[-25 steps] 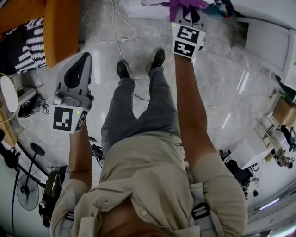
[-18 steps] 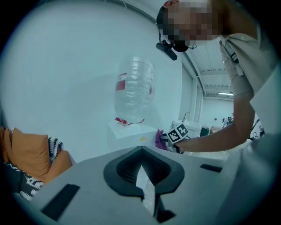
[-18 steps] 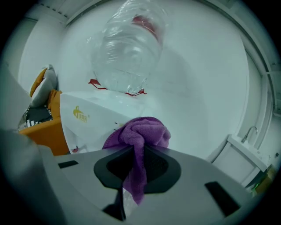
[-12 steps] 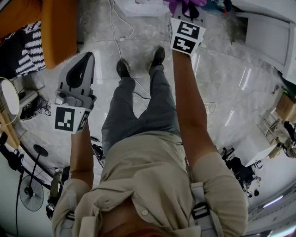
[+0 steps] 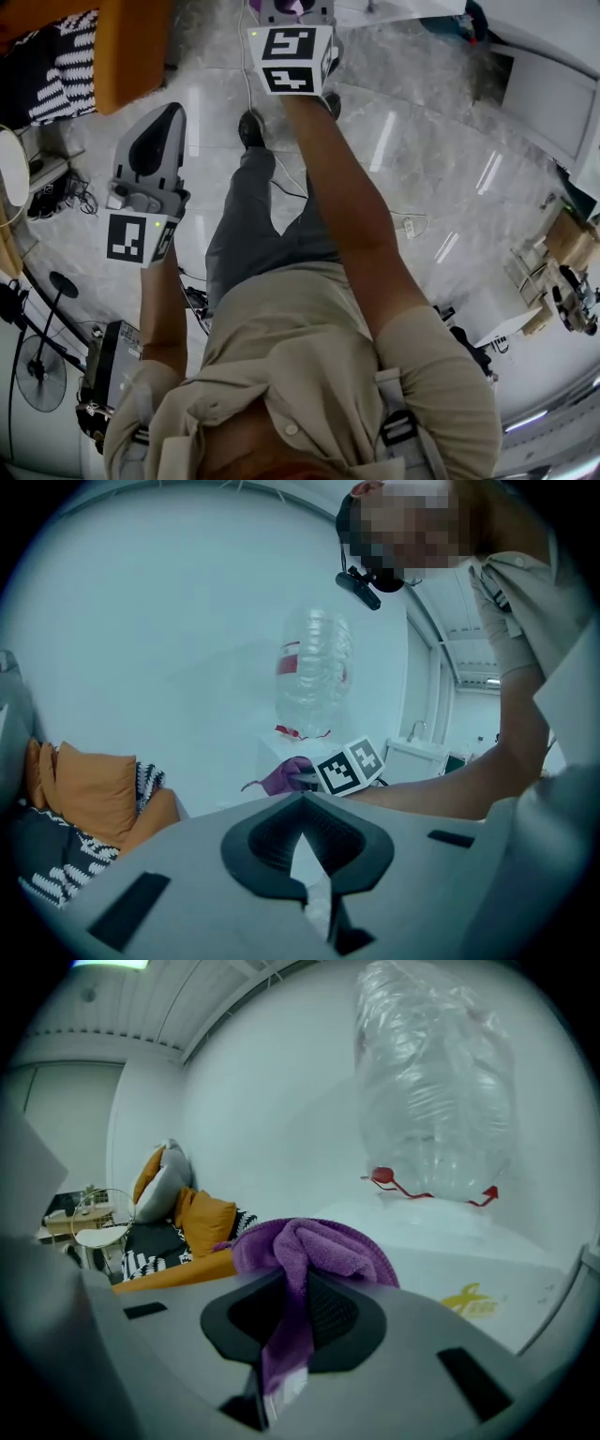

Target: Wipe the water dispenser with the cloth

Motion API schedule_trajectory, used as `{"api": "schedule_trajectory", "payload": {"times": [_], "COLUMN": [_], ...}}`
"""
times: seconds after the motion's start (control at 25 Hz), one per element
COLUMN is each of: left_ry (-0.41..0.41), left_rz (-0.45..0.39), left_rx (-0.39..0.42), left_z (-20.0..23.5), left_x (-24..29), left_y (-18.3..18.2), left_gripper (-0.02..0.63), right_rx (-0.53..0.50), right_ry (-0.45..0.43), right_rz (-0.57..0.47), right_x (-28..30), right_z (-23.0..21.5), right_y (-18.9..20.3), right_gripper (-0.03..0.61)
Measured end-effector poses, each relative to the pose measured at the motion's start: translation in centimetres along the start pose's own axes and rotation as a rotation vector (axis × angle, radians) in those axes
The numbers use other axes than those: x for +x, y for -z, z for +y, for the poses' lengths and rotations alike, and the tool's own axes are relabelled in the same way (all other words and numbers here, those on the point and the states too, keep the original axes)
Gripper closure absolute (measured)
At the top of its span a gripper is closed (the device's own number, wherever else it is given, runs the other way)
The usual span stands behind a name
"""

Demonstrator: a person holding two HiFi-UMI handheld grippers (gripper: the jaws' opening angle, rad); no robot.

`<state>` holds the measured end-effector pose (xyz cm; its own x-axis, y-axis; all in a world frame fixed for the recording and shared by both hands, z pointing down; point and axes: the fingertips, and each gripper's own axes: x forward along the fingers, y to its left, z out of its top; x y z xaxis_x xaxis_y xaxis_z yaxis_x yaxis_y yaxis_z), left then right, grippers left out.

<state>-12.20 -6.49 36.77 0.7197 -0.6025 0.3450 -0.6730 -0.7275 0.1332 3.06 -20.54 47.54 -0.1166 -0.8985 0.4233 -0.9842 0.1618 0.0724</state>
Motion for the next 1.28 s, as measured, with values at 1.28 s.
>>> {"api": "schedule_trajectory", "payload": {"times": [1.28], "left_ry": [0.104], "left_rz": [0.009], "left_rx": [0.042], "left_z": [-6.2], "left_x": [4.6], "left_y": [-0.8], "left_gripper": [0.598], "right_rx": [0.021], "right_ry": [0.411], "right_rz": [0.066], "right_x": [-10.6], "right_z": [-22.0], "right_y": [6.4], "right_gripper": [0.515]}}
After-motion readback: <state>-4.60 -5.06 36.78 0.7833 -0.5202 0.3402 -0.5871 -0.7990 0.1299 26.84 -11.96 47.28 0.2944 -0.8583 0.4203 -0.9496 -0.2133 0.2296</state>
